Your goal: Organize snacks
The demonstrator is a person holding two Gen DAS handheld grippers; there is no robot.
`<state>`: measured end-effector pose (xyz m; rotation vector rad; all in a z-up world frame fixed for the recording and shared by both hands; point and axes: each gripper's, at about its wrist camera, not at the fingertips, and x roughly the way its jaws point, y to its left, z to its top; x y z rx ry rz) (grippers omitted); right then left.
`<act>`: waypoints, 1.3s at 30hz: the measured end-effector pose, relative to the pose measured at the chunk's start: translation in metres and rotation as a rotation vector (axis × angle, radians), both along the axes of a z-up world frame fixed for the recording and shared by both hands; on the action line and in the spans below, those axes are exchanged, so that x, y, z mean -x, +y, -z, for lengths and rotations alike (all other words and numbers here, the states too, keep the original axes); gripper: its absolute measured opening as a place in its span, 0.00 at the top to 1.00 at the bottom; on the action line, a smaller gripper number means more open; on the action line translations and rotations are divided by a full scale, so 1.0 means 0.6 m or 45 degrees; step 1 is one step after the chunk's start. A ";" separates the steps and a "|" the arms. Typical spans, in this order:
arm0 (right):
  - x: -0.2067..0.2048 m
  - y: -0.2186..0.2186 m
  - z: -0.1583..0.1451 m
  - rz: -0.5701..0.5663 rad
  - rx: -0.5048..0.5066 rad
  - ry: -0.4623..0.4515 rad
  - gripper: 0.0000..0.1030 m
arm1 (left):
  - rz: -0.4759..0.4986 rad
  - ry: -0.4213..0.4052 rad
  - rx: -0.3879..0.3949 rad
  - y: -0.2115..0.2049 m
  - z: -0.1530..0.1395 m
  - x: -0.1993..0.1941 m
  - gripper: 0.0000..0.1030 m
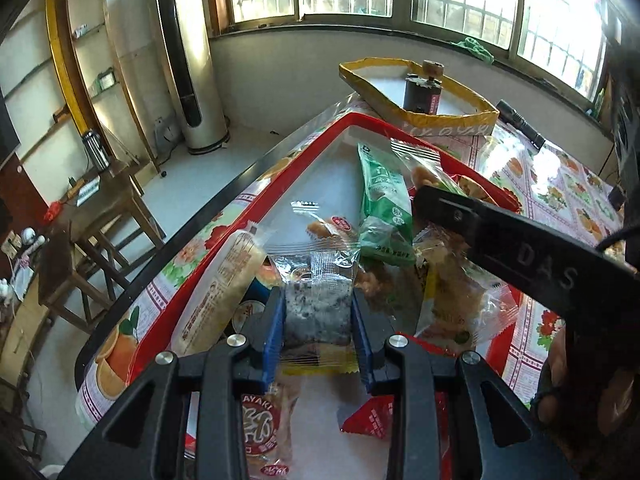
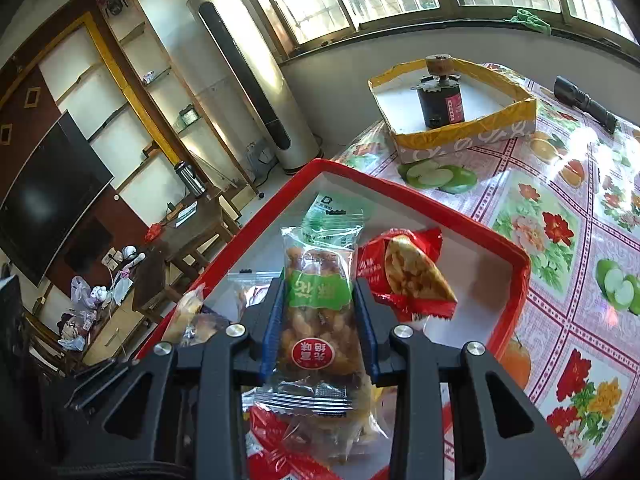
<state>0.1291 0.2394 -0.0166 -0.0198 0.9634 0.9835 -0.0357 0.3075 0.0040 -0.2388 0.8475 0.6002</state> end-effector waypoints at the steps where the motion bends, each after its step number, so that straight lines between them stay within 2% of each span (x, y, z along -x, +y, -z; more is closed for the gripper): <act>1: -0.001 0.002 0.000 -0.005 -0.001 -0.001 0.65 | -0.002 0.004 -0.010 -0.001 0.000 -0.003 0.70; 7: -0.002 0.008 0.001 -0.047 0.009 -0.001 0.63 | -0.012 0.028 -0.055 -0.006 0.002 -0.011 0.65; 9: -0.005 0.006 0.002 -0.043 -0.006 0.012 0.62 | -0.006 0.042 -0.060 -0.006 0.005 -0.014 0.59; 15: -0.011 -0.001 0.001 -0.048 -0.048 0.056 0.58 | -0.008 0.050 -0.028 -0.001 0.007 -0.006 0.48; 16: -0.011 -0.001 0.001 -0.056 -0.058 0.067 0.55 | -0.011 0.053 -0.023 0.000 0.008 -0.006 0.48; 19: -0.013 -0.005 0.000 -0.061 -0.079 0.096 0.53 | -0.004 0.058 -0.017 -0.002 0.008 -0.005 0.45; 21: -0.013 -0.009 -0.003 -0.055 -0.086 0.099 0.53 | 0.010 0.051 -0.015 -0.007 0.004 -0.001 0.37; 30: 0.002 -0.045 -0.037 -0.063 -0.112 0.051 0.41 | 0.027 0.002 -0.055 -0.037 -0.020 0.035 0.25; 39: 0.056 -0.096 -0.053 -0.232 -0.031 -0.092 0.28 | 0.039 -0.009 -0.121 -0.061 -0.029 0.093 0.24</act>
